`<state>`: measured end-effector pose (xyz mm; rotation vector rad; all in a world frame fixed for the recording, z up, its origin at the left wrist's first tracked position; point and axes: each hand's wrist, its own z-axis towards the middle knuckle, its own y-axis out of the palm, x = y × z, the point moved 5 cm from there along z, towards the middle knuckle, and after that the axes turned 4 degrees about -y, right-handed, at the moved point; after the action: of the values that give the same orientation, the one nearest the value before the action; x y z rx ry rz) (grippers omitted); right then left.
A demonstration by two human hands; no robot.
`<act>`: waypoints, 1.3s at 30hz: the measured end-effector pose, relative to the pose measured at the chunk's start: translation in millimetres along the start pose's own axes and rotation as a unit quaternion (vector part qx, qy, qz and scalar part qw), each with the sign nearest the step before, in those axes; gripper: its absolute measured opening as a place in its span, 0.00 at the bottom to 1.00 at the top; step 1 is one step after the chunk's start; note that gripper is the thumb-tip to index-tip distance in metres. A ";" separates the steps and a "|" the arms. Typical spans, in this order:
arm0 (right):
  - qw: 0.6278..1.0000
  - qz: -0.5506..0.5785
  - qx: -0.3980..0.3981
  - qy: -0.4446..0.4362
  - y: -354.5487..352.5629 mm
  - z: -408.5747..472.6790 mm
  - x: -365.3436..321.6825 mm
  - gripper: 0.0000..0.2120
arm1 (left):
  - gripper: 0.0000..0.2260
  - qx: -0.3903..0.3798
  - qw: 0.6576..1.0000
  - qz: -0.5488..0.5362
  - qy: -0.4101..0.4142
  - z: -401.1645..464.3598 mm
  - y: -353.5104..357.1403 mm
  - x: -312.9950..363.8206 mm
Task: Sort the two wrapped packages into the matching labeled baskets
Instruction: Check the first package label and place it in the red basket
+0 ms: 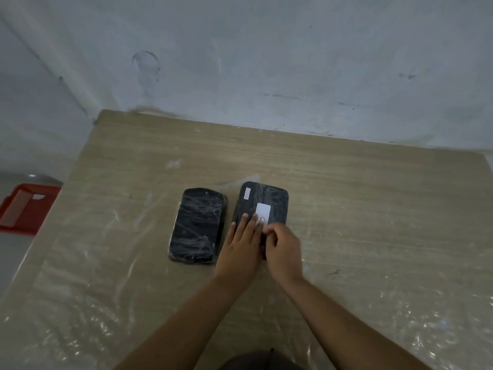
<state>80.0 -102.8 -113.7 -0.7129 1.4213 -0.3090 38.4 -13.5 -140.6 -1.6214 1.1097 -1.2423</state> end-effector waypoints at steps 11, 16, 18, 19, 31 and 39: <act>0.885 -0.299 -0.263 -0.240 14.6 107.1 -1.7 0.19 | 0.25 0.055 0.998 0.019 -0.027 -4.6 -1.2 -2.1; 0.904 -0.289 -0.207 -0.237 9.2 98.4 19.8 0.19 | 0.26 0.076 0.992 0.008 -0.098 -12.7 0.2 9.4; 0.924 -0.281 -0.171 -0.195 3.8 90.3 30.1 0.19 | 0.32 0.062 0.991 -0.018 -0.118 -14.0 7.2 16.1; 0.933 -0.278 -0.152 -0.170 1.2 84.0 35.6 0.20 | 0.35 0.050 0.991 -0.032 -0.121 -13.3 11.2 18.5; 0.963 -0.246 -0.079 -0.077 -37.5 3.1 76.7 0.28 | 0.39 -0.024 0.998 0.023 0.046 23.8 4.5 -6.5; 0.987 -0.155 -0.034 0.003 -23.5 -19.0 71.7 0.29 | 0.39 -0.006 0.993 -0.115 -0.034 27.7 6.1 -5.9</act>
<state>77.8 -168.3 -155.6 -0.9926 1.3296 -0.5064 63.6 -7.5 -153.6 -1.8268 0.9083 -1.3176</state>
